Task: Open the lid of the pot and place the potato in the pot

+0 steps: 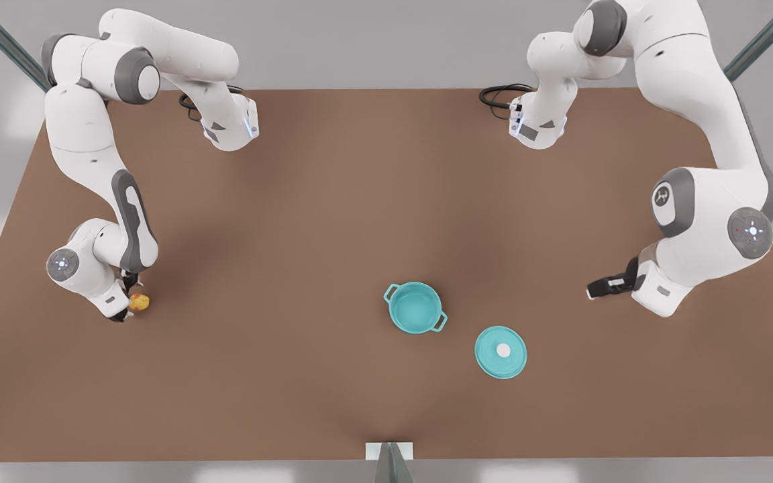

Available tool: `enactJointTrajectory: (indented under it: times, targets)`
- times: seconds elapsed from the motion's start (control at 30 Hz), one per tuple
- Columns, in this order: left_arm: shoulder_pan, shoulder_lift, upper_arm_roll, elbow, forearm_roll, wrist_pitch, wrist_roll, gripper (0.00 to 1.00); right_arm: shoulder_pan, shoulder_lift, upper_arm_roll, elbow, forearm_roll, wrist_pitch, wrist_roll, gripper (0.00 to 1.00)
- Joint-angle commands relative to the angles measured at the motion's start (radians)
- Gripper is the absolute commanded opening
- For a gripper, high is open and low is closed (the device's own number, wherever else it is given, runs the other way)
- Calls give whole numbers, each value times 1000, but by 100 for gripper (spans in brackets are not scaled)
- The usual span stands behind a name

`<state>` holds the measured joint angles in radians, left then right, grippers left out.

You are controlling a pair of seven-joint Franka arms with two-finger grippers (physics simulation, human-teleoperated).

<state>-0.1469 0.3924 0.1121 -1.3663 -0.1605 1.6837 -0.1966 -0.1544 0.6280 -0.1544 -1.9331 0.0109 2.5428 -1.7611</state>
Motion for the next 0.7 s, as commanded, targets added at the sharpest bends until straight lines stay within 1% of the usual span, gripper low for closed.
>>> enactJointTrajectory:
  times: [0.0, 0.03, 0.07, 0.27, 0.33, 0.37, 0.43, 0.53, 0.67]
  targets:
    - [7, -1, -8, -10, -10, -145, 210, 100, 1, 1, -1, 0, -2, -6, -57, 88]
    - [21, 13, -6, -19, -54, -145, 206, 100, 1, 1, -1, 0, -2, -7, -58, 81]
    - [26, 13, -3, -20, -56, -156, 200, 100, 3, -1, -1, 0, -2, -9, -60, 77]
    - [33, 2, 0, -16, -97, -206, 141, 100, 7, -19, -1, 0, -2, -49, -63, 67]
    - [29, 2, -3, -19, -91, -208, 115, 100, 7, -19, -1, 0, -2, -55, -63, 61]
    - [23, 2, -6, -25, -90, -210, 101, 100, 7, -19, -1, 0, -2, -55, -63, 56]
    - [23, 2, -6, -31, -88, -234, 103, 100, 9, -19, -1, 0, -2, -56, -66, 52]
    - [24, 2, -6, -30, -86, -234, 103, 100, 32, -56, 1, 6, 0, -128, -64, 49]
    - [24, 3, -6, -30, -88, -233, 103, 100, 76, -143, 4, 14, 0, -243, -57, 49]
